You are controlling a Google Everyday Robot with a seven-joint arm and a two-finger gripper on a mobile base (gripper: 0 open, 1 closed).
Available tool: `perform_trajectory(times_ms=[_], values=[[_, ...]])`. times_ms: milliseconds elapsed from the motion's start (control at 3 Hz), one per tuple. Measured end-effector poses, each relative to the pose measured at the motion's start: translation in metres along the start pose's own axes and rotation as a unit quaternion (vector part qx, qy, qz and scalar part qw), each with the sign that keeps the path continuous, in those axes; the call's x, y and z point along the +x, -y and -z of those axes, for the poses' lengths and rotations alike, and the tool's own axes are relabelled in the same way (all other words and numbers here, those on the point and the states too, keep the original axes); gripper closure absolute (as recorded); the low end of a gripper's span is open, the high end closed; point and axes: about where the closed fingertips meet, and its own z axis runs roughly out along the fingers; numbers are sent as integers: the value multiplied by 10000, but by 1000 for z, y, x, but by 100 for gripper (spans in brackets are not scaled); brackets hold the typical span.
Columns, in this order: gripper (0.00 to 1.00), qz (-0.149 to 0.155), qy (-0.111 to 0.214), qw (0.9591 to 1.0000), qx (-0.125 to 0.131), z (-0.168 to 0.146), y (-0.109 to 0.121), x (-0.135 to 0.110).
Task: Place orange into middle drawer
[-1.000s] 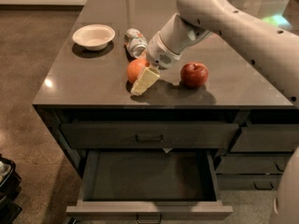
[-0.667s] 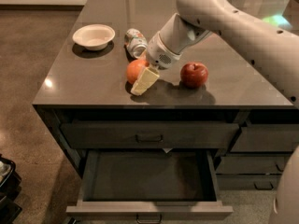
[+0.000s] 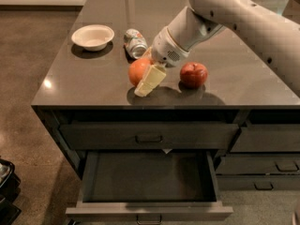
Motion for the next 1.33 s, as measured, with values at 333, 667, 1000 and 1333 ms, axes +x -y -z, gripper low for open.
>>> perform_trajectory(times_ms=[333, 667, 1000, 1333], values=[[100, -129, 183, 9995, 238, 40, -44, -9], [100, -167, 492, 9961, 706, 66, -103, -22], [100, -409, 872, 9885, 1167, 68, -144, -10], [100, -1114, 840, 9802, 1404, 62, -163, 51]])
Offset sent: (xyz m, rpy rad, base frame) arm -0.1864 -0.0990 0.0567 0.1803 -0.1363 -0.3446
